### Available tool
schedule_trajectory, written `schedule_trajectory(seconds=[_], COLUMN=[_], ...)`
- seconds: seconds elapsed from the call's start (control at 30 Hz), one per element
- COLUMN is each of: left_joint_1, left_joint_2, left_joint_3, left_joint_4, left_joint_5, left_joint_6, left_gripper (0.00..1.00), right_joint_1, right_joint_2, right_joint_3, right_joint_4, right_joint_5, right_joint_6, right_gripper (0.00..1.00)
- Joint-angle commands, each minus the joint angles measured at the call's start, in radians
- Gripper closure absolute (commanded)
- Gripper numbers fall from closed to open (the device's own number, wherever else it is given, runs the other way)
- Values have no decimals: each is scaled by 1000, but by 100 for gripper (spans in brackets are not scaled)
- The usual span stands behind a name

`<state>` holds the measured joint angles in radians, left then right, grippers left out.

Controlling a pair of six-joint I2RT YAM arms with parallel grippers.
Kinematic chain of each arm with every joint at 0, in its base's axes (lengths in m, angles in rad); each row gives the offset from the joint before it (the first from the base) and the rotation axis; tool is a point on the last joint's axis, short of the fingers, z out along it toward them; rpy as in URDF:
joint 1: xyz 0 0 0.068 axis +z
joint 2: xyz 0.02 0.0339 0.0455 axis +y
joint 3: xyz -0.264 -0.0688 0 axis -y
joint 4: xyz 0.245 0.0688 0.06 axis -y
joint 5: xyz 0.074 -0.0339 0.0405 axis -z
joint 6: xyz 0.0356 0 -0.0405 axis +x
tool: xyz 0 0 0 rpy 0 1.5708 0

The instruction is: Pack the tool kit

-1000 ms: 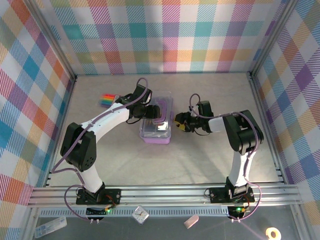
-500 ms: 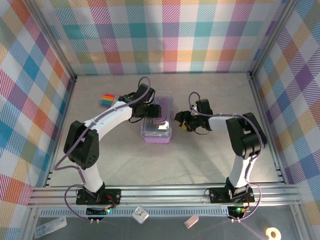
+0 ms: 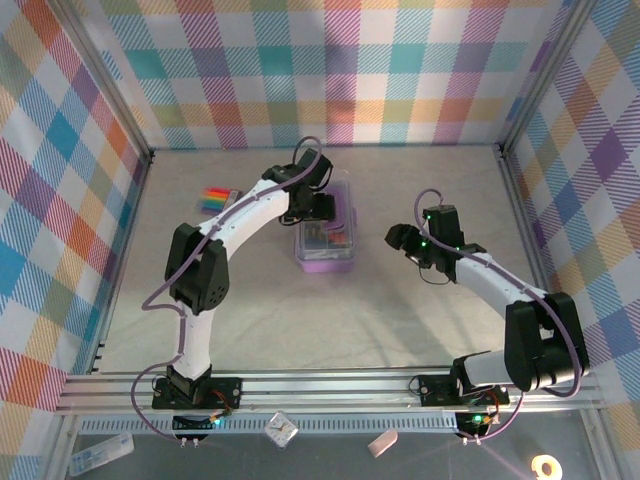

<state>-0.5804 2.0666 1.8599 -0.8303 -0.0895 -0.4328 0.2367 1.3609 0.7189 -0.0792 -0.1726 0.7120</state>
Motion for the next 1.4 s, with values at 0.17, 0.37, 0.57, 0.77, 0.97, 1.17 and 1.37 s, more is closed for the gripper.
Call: schedule_trajectory(seconds=[0.17, 0.37, 0.57, 0.77, 0.97, 1.17, 1.37], left_joint_1=[-1, -1, -2, -12, -13, -12, 28], left_joint_2=[44, -105, -401, -903, -1295, -1331, -1287], left_joint_3=[105, 62, -160, -693, -1185, -1310, -1617], left_joint_4=[-127, -65, 134, 485, 731, 707, 1295], left_joint_5=[38, 14, -31, -103, -336, -634, -619], left_joint_6=[64, 174, 227, 166, -69, 97, 519], left_gripper=[14, 1, 0, 0, 0, 0, 0], right_joint_1=[4, 4, 3, 8, 91, 154, 157], right_joint_2=[-10, -51, -152, -335, -558, -460, -420], right_joint_3=[-36, -62, -116, -98, -94, 5, 2], right_joint_4=[31, 39, 84, 59, 132, -77, -66], right_joint_5=[10, 43, 74, -41, 10, 254, 258], right_joint_6=[-40, -78, -117, -152, -166, -219, -476], right_gripper=[32, 30, 26, 13, 1, 1, 1])
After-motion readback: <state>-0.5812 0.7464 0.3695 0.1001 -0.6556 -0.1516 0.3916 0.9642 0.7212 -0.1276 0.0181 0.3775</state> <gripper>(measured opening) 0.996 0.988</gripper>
